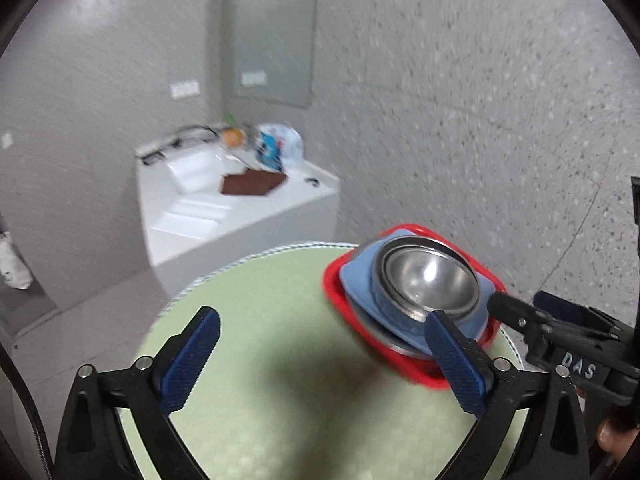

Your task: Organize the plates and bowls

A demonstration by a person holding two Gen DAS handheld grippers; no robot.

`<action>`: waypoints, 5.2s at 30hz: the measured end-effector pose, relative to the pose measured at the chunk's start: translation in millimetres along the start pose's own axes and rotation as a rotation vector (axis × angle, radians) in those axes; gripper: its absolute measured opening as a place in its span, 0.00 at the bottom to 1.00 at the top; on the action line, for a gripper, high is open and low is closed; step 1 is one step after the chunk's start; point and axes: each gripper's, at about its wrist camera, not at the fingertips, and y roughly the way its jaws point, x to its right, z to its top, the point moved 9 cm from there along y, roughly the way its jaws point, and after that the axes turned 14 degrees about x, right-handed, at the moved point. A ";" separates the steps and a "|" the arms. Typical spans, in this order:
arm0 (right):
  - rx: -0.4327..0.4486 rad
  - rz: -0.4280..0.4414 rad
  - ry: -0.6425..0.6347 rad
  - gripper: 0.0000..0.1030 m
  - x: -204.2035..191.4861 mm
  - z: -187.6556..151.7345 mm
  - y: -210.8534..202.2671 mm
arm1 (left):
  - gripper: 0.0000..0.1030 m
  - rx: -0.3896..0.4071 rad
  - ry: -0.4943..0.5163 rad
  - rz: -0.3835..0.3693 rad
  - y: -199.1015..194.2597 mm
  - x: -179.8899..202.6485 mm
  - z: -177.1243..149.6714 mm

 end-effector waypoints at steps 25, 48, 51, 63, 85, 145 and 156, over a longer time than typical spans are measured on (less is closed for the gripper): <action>0.267 0.178 -0.148 1.00 -16.5 -89.9 -401.4 | 0.99 0.288 -0.006 0.228 -529.5 140.4 -133.4; 0.383 0.240 -0.246 1.00 50.4 -134.5 -595.6 | 0.99 0.384 -0.046 0.336 -745.5 299.4 -224.8; 0.390 0.226 -0.244 1.00 55.9 -138.3 -606.8 | 0.99 0.376 -0.048 0.323 -753.3 306.5 -228.7; 0.460 0.158 -0.247 1.00 50.8 -142.2 -633.6 | 0.99 0.407 -0.029 0.272 -761.9 296.9 -220.5; 0.487 0.108 -0.234 1.00 20.8 -140.2 -612.8 | 0.99 0.408 -0.014 0.238 -739.8 240.8 -216.3; 0.475 0.138 -0.238 1.00 9.2 -137.1 -591.3 | 0.99 0.430 -0.006 0.292 -714.6 239.4 -224.5; 0.468 0.147 -0.236 1.00 9.9 -137.7 -588.2 | 0.99 0.422 -0.011 0.289 -711.0 238.2 -225.8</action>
